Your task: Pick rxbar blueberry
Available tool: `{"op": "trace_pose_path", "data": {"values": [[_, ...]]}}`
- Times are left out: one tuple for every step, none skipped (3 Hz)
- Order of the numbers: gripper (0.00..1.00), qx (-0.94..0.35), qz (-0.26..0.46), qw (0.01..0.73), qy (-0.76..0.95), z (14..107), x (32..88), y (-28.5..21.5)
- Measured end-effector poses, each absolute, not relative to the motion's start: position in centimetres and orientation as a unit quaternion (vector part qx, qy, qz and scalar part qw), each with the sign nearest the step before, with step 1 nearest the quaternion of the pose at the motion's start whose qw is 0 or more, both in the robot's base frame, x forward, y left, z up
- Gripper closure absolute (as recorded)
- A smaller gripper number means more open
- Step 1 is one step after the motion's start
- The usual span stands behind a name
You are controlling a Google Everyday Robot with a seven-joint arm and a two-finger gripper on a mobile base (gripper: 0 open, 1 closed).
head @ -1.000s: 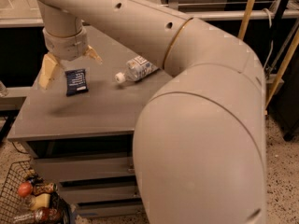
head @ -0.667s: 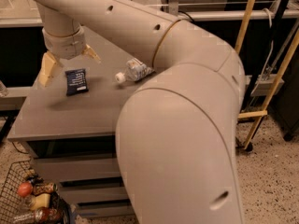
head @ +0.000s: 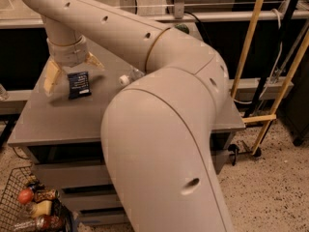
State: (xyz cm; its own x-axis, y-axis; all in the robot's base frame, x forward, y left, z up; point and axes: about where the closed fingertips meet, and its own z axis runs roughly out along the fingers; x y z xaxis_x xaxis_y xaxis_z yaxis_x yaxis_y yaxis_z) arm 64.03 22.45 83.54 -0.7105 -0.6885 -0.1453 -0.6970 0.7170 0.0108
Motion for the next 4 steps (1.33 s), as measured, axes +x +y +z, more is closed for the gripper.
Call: {"op": "trace_pose_path", "data": {"values": [[0.14, -0.368, 0.031, 0.056, 0.928, 82.2, 63.7, 22.1], [0.37, -0.365, 0.032, 0.046, 0.929, 81.2, 63.1, 21.7], [0.62, -0.365, 0.032, 0.046, 0.929, 82.0, 63.1, 21.7], [0.85, -0.365, 0.032, 0.046, 0.929, 82.9, 63.1, 21.7]]}}
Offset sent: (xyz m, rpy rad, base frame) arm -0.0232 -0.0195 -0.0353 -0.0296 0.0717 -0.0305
